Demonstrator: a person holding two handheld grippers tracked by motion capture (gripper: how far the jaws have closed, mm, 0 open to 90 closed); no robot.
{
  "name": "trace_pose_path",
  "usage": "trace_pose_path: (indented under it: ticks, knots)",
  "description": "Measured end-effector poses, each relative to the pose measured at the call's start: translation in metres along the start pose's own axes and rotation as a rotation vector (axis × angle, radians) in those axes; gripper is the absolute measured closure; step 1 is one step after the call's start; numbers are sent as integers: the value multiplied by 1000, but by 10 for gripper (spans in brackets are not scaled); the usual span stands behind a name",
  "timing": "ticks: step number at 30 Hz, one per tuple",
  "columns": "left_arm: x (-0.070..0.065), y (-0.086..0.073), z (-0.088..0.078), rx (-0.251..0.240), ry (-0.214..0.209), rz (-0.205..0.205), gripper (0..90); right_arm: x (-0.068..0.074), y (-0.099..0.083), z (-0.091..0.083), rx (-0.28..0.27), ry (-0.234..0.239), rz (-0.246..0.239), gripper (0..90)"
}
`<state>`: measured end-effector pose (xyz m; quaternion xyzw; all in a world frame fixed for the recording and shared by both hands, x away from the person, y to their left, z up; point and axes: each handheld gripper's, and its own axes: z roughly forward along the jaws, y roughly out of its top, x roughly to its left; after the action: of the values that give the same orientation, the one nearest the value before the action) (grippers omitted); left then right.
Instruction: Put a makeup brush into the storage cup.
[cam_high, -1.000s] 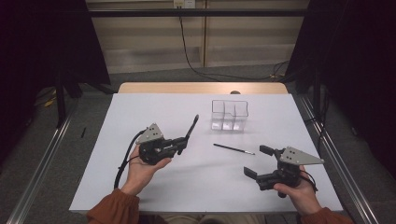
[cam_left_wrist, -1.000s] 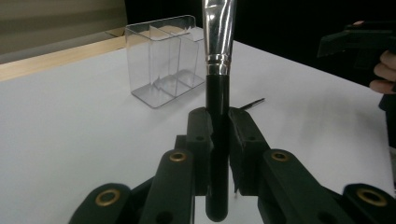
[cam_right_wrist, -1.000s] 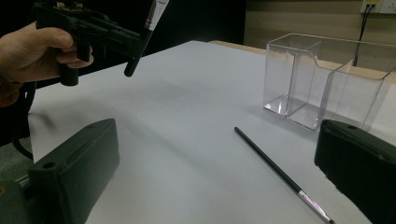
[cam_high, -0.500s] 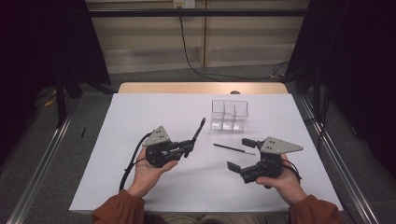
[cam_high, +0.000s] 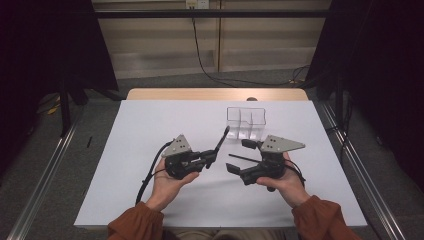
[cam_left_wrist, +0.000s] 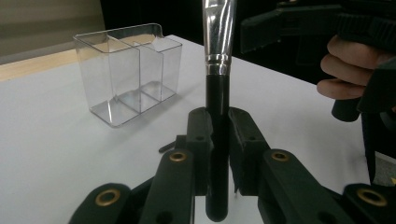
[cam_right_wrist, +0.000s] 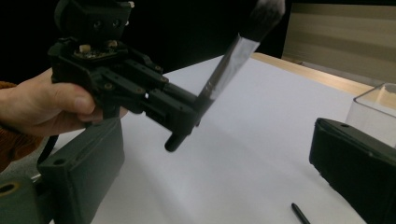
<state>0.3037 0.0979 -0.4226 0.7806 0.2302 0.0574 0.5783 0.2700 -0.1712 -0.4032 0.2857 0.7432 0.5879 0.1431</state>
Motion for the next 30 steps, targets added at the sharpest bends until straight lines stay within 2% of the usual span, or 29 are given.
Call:
trace_pose_path:
  ticks: [9,13,14,15,19,20,23,26,30]
  knots:
    - [-2,-1,1,-12,1,-2,797,1,11,19,-20,8,-9,29]
    - [-3,-2,2,-11,1,0,797,2,14,26,-21,20,-15,58]
    - [-3,-2,2,-10,0,-2,797,1,14,28,-21,24,-11,78]
    - [-3,-2,1,-13,1,-2,797,1,14,31,-23,16,-7,138]
    - [-4,-2,1,-21,0,4,797,-1,13,32,-35,6,3,209]
    - [-5,-2,1,-20,-2,5,797,-2,13,32,-28,16,17,260]
    - [-5,-4,4,-11,-6,5,797,-2,12,33,-21,14,17,305]
    - [-5,-5,6,-5,-11,7,797,-4,10,33,-20,8,30,402]
    - [-5,-7,8,4,-11,3,797,-6,10,33,-23,2,48,452]
